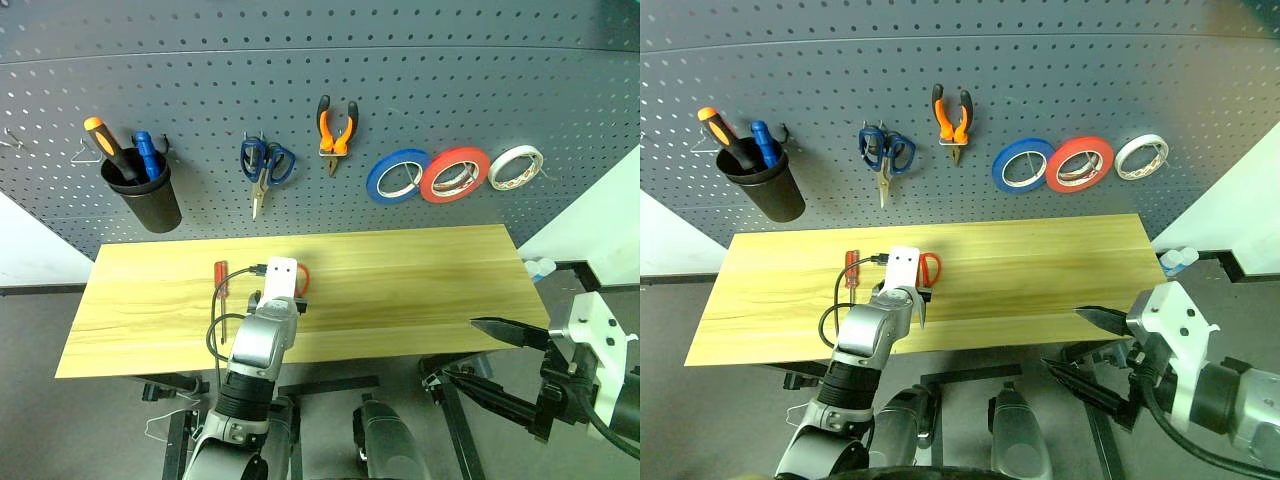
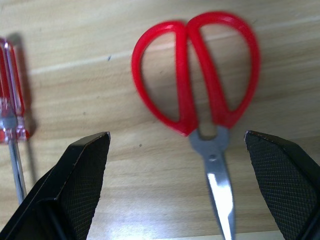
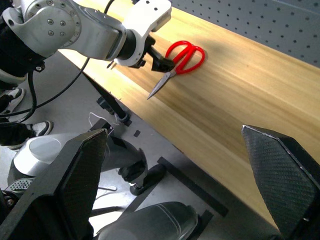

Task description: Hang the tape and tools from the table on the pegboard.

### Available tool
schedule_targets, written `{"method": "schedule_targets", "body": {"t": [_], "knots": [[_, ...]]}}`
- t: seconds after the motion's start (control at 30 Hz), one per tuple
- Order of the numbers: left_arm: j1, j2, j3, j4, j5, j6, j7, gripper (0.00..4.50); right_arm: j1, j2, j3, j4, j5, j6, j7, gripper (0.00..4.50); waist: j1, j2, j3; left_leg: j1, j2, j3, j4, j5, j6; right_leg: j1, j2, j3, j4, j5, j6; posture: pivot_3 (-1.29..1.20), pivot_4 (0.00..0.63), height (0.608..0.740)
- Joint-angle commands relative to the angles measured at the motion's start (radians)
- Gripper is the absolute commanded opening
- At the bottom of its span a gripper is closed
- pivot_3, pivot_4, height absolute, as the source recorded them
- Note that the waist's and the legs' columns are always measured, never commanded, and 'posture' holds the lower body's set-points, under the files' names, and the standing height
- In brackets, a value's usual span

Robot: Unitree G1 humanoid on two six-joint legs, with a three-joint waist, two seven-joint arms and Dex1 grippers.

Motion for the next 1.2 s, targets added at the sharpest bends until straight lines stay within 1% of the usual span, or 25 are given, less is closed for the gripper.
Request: {"method": "schedule_targets", "body": {"t": [0.03, 0.2, 0.33, 0.67, 0.87, 1.2], "knots": [[0.099, -0.125, -0.008, 0.011, -0.01, -0.01, 0.025, 4.5, -0.014, -0.013, -0.018, 0.014, -0.011, -0.027, 0.011, 4.49, 0.003, 0.0, 0.0, 0.0, -0.001, 0.0, 0.0, -0.001, 0.001, 0.0, -0.001, 0.0, 0.0, 0.0, 0.0, -0.15, 0.19, 0.74], [0.083, -0.129, 0.006, 0.063, -0.026, -0.038, 0.034, 4.5, -0.035, -0.023, -0.005, 0.021, -0.014, -0.028, 0.01, 4.49, 0.015, 0.0, 0.0, -0.002, -0.002, 0.001, -0.001, -0.002, 0.003, -0.001, -0.003, 0.0, -0.002, 0.0, 0.0, -0.15, 0.194, 0.74], [0.077, -0.138, -0.007, 0.095, -0.041, -0.057, 0.035, 4.5, -0.048, -0.024, 0.008, 0.019, -0.009, -0.027, -0.002, 4.49, 0.026, 0.0, 0.0, -0.002, -0.002, 0.001, 0.0, -0.002, 0.003, -0.001, -0.003, 0.0, -0.002, 0.0, 0.001, -0.15, 0.197, 0.74], [0.037, -0.161, -0.028, 0.159, -0.092, -0.135, -0.008, 4.5, -0.061, -0.02, 0.043, 0.007, -0.008, -0.032, -0.034, 4.49, 0.027, 0.0, 0.0, -0.002, -0.003, 0.001, 0.0, -0.002, 0.003, -0.001, -0.004, 0.0, -0.002, 0.0, 0.001, -0.16, 0.194, 0.74], [0.026, -0.147, -0.083, 0.143, -0.091, -0.173, -0.055, 4.5, -0.064, -0.017, 0.073, 0.007, -0.026, -0.038, -0.049, 4.49, 0.023, 0.0, 0.0, -0.002, -0.003, 0.001, -0.001, -0.002, 0.004, -0.001, -0.004, 0.0, -0.002, 0.0, 0.001, -0.16, 0.194, 0.74], [0.043, -0.156, -0.047, 0.13, -0.079, -0.158, 0.001, 4.5, -0.051, -0.012, 0.081, 0.004, -0.044, -0.039, -0.058, 4.49, 0.024, 0.0, 0.0, -0.002, -0.003, 0.001, 0.0, -0.002, 0.004, -0.001, -0.004, 0.0, -0.002, 0.0, 0.001, -0.16, 0.205, 0.74]]}}
